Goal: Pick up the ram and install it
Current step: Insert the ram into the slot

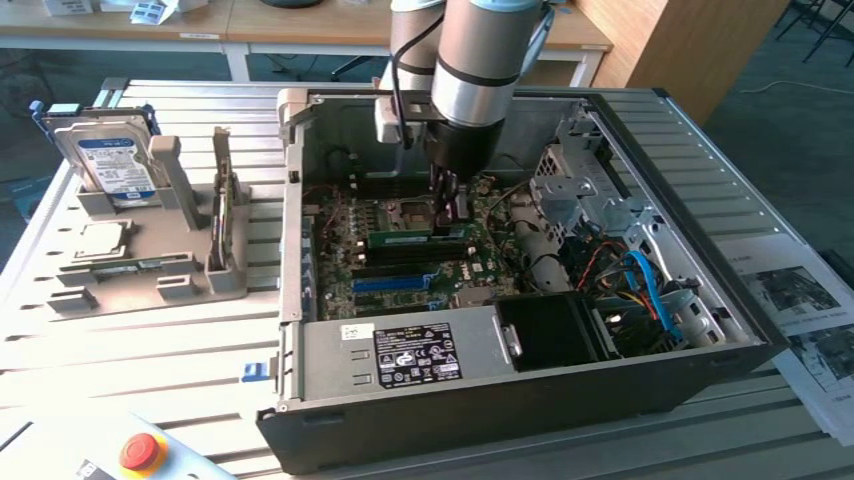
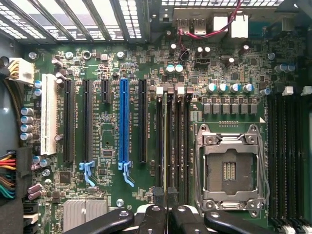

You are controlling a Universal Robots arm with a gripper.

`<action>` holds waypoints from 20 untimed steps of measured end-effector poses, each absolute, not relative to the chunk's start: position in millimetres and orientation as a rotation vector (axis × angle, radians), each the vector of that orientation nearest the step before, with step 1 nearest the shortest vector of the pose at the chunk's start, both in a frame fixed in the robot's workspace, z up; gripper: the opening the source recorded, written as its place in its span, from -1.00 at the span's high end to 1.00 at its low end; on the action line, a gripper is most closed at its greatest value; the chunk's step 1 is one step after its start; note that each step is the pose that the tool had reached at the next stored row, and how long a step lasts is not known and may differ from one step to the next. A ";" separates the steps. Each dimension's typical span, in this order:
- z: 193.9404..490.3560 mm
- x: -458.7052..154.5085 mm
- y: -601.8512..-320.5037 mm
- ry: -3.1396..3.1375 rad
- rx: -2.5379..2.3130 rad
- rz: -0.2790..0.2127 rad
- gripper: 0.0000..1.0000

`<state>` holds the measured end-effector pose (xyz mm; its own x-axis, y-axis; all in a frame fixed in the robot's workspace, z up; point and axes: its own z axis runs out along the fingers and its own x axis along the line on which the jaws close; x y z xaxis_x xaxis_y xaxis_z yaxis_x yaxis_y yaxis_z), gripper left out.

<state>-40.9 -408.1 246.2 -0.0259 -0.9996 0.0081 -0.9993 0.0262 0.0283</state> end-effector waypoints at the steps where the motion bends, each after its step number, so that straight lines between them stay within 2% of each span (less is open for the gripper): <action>1: 246.0 -40.9 -408.7 -2.232 2.174 -0.023 0.76; 20: 239.2 -42.8 -409.0 -2.232 2.174 -0.022 0.76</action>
<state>-42.8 -409.0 239.2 -0.0259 -0.9996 0.0082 -0.9993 0.0262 0.0280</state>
